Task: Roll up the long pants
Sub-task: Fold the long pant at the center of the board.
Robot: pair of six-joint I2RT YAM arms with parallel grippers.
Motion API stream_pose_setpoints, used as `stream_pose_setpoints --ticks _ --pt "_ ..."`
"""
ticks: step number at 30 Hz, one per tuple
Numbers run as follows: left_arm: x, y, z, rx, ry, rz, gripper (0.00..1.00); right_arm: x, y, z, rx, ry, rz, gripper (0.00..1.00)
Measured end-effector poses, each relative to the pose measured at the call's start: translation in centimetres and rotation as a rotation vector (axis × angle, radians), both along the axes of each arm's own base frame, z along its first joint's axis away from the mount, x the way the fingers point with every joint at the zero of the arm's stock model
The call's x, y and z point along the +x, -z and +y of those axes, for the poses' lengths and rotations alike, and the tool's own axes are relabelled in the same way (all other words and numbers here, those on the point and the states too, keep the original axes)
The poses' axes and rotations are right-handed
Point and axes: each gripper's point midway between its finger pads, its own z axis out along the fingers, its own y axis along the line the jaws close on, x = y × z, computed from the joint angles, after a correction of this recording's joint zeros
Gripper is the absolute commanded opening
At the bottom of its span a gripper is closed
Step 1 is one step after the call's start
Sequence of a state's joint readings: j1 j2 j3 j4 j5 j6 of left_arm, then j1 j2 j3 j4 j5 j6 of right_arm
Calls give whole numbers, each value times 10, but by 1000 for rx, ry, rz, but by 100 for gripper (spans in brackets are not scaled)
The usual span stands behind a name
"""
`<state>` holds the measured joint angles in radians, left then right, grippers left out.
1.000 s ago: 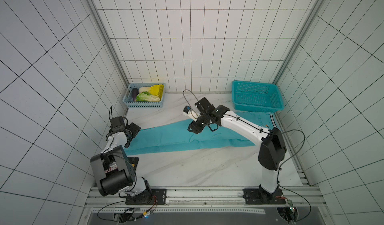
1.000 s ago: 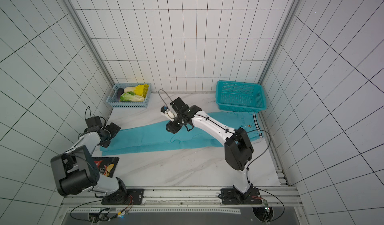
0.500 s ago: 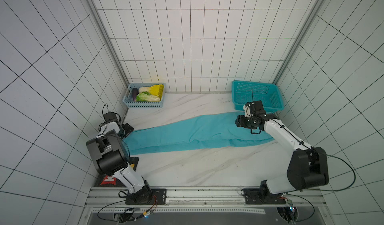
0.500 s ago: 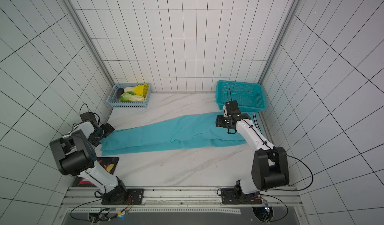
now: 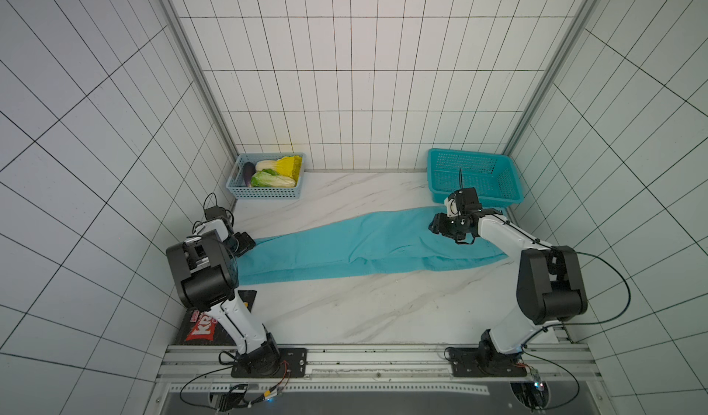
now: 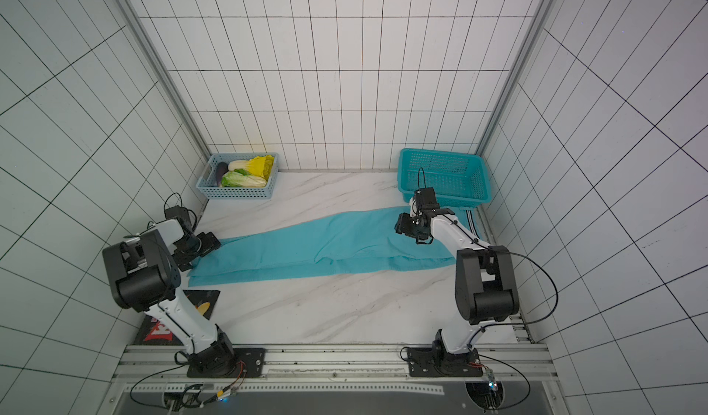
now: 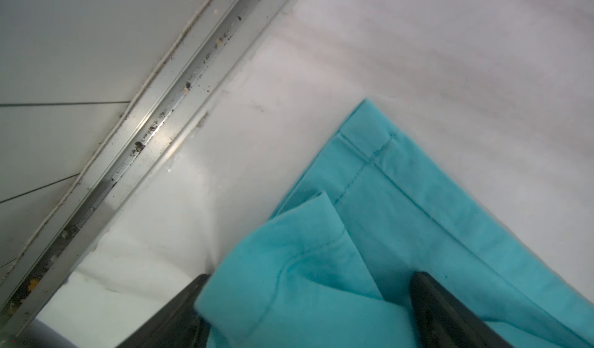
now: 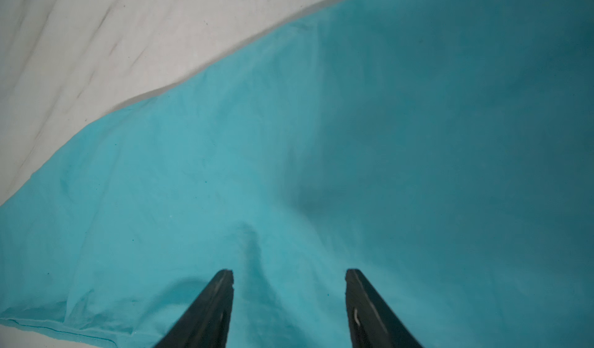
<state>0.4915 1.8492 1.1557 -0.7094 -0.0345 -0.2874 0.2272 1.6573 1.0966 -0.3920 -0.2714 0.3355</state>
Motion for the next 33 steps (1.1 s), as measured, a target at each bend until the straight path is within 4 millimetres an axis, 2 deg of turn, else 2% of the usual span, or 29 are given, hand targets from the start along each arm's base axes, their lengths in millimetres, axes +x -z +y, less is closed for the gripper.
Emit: stream_pose_setpoints --ticks 6,12,15,19,27,30,31,33 --pt "-9 -5 1 12 -10 27 97 0 -2 3 16 -1 -2 60" --pt "-18 -38 8 37 -45 -12 97 -1 -2 9 19 -11 -1 60" --pt "-20 -44 11 39 -60 -17 98 -3 -2 14 19 -22 1 60" --pt "-27 -38 12 29 -71 10 97 -5 -8 19 22 -37 -14 60" --pt "-33 -7 3 -43 -67 72 97 -5 -26 19 22 -36 -63 61" --pt "-31 -1 1 -56 -61 73 89 -5 -25 18 16 -31 -64 61" --pt "-30 -1 0 -56 -57 69 81 -4 -25 17 12 -29 -66 61" --pt "-24 0 -4 -57 -40 59 51 -4 -25 17 9 -26 -67 61"
